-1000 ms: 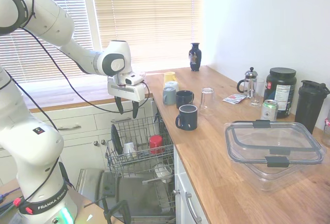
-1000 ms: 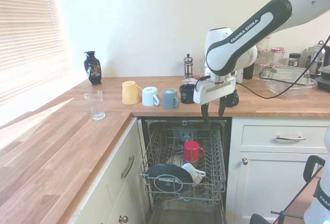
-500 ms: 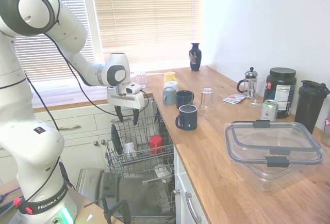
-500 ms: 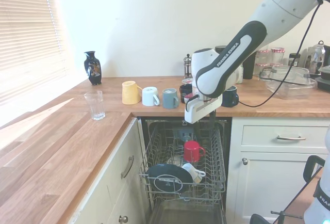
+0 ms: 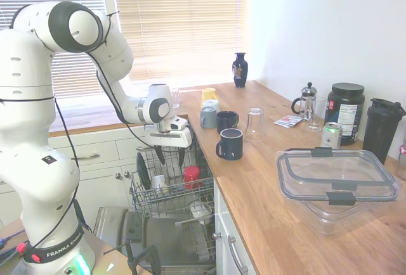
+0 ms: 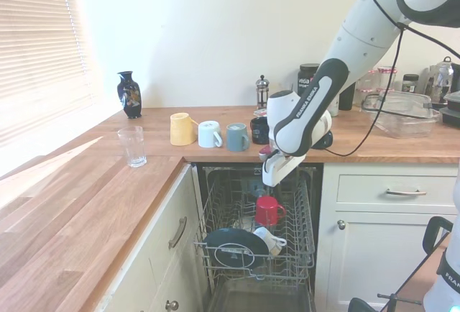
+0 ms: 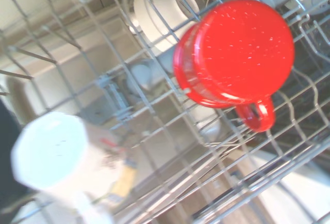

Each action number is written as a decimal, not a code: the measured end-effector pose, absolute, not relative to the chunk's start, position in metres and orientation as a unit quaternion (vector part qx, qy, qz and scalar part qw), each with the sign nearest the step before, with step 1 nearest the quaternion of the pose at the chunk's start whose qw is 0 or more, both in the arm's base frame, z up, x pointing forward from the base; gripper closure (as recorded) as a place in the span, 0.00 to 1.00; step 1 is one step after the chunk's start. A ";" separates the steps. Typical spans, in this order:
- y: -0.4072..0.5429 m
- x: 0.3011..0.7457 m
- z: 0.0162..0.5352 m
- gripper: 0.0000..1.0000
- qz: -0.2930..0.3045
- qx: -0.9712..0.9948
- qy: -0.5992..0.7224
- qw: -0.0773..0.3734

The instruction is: Unload a mug from dishwasher

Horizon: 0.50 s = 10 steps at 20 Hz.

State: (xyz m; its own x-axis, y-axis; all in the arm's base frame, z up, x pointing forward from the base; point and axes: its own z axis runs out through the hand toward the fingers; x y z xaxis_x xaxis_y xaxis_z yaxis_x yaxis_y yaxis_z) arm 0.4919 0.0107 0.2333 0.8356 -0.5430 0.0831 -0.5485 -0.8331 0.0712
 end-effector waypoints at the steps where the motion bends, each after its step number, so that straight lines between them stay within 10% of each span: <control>1: 0.007 0.493 0.229 0.00 0.031 0.958 -0.281 0.047; 10: 0.003 0.509 0.190 0.00 0.035 0.969 -0.238 0.052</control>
